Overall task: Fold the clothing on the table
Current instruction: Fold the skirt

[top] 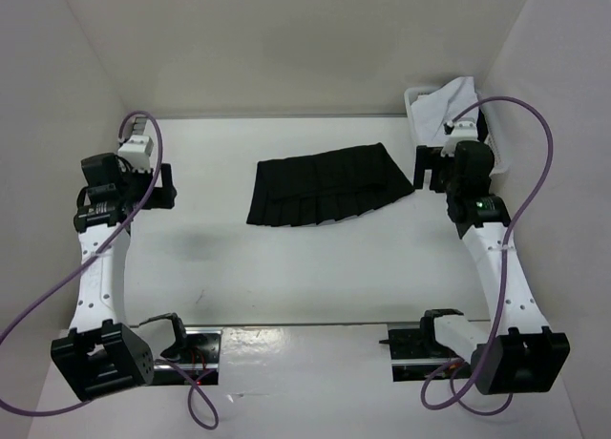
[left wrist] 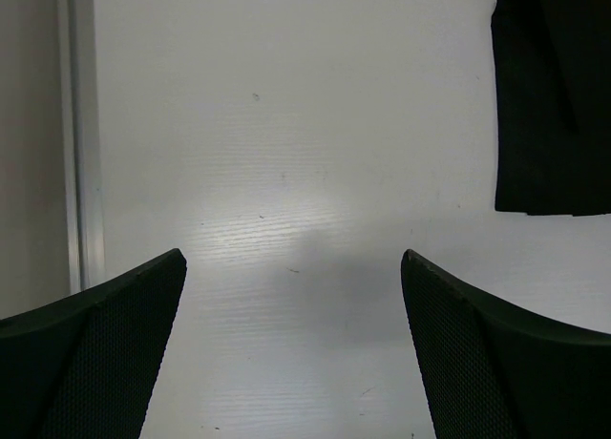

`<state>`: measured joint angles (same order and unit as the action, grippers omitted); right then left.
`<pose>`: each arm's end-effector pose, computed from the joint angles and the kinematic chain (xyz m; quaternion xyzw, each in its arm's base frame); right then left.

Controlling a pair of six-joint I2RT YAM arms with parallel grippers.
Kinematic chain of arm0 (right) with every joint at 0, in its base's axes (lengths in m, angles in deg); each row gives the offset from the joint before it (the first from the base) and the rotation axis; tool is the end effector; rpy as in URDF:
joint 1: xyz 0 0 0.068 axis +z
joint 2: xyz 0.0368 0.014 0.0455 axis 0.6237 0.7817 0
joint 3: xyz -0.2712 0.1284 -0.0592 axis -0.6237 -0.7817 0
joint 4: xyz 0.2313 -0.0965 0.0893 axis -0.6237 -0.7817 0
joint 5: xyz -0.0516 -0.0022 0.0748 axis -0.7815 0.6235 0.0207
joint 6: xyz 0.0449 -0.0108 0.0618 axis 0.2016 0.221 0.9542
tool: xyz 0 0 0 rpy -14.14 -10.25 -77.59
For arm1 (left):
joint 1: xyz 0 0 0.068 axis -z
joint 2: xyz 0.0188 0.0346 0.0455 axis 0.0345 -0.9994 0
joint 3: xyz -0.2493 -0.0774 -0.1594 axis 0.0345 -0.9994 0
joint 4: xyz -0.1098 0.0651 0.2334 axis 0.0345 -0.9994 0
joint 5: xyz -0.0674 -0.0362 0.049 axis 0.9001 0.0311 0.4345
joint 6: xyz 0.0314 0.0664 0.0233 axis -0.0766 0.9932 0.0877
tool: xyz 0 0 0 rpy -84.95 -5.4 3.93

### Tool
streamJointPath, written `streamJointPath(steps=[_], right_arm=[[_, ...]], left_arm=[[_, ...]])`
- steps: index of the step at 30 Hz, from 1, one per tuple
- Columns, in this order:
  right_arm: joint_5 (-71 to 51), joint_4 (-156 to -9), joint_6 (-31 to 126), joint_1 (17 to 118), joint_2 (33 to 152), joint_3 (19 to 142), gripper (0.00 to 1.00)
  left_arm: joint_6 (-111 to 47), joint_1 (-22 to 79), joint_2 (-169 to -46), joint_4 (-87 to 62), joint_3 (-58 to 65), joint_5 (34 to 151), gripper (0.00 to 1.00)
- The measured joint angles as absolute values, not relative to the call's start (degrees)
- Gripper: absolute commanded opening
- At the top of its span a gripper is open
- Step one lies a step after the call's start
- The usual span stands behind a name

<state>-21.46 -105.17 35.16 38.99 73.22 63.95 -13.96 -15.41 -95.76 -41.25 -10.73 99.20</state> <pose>0.2570 -0.0029 0.3650 -0.0231 0.8457 -0.0530 0.5306 0.2507 0.0612 0.3441 -0.0203 0.8693 -0.0106 0.4937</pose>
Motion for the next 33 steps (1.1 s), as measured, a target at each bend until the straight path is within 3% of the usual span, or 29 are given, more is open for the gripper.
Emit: streamJointPath(steps=[6,15,23,33], right_arm=[[-22.8,-105.3,38.2,38.6,75.6,63.6,0.99],[-22.5,-109.6,37.3,42.8,101.5,78.4,0.99],[-28.8,-109.4,33.7,54.3,113.3,86.7,0.99],[-30.9,-109.3,31.7,54.0,117.9,87.5,0.99]], left_arm=[[-12.7,-15.4,-94.9,-42.1,-10.7,97.8,0.99],[-12.6,-9.4,-107.5,-46.6,-8.3,100.3,0.99],[-13.3,-0.4,-117.2,-46.6,0.7,101.2,0.99],[-16.0,5.4,-132.2,-43.4,9.4,101.8,0.99]])
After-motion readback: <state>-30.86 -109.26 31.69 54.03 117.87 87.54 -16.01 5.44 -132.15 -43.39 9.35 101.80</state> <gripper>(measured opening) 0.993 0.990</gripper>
